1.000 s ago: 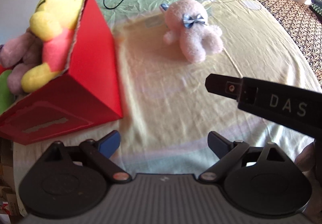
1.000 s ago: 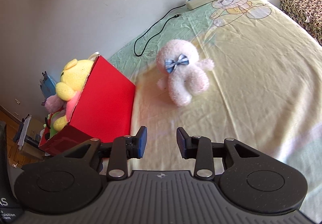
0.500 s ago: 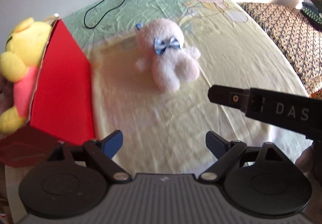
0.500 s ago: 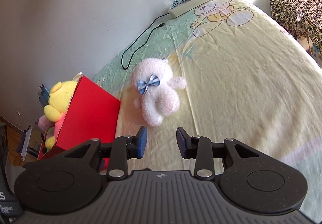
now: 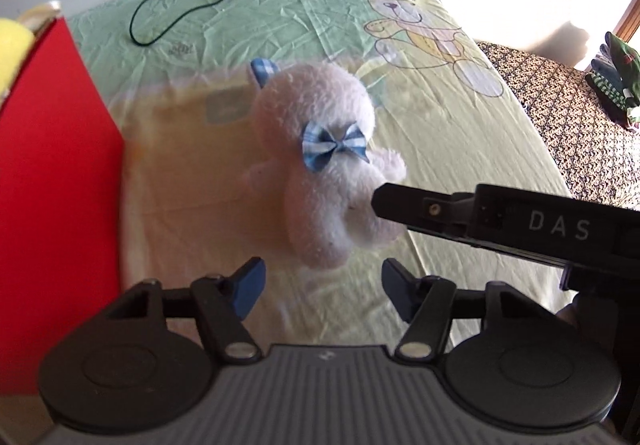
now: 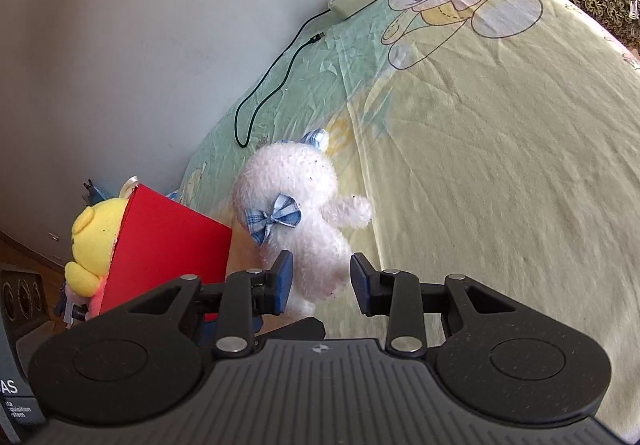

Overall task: Organize objects
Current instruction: 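Move the right tool toward the white fluffy bunny with blue bow, then close the right tool on the white bunny's body and lift it, then carry the white bunny over the red box and lower it in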

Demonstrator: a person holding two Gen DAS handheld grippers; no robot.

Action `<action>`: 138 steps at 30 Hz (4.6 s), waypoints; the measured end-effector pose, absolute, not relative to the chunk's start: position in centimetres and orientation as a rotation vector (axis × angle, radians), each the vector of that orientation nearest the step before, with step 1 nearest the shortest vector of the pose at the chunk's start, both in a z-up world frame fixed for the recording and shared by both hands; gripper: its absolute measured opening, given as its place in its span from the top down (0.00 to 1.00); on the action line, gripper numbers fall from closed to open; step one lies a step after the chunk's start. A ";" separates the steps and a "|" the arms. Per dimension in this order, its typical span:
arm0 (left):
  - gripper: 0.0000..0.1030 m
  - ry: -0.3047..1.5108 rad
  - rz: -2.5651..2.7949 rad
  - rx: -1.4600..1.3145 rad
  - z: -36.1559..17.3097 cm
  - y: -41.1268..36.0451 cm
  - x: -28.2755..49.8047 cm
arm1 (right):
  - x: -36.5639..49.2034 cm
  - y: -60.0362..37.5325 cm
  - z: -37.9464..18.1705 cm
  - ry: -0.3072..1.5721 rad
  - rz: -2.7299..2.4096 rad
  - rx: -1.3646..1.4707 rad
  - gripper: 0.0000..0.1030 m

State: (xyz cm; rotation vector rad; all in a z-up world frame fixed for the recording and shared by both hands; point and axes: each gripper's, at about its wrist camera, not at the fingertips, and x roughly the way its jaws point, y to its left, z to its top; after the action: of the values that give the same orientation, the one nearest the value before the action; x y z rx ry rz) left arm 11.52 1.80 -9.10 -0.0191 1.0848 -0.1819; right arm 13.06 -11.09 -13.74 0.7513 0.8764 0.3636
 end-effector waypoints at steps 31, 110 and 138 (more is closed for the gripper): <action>0.59 1.157 -0.347 0.082 -8.5 0.5 3.8 | 5.8 -9.2 -11.9 1.014 0.517 0.590 0.76; 0.40 0.636 -0.435 0.050 6.0 28.9 -6.2 | -0.1 15.6 1.5 0.472 0.717 0.451 0.66; 0.40 0.828 -0.317 0.015 -2.2 35.0 4.3 | 9.0 24.7 -1.7 0.689 0.543 0.265 0.68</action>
State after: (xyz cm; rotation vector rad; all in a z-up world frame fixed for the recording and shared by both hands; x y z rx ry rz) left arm 4.29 34.97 -2.18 0.0146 0.8277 -0.3170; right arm 8.98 24.73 -1.68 0.2647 0.6895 0.5426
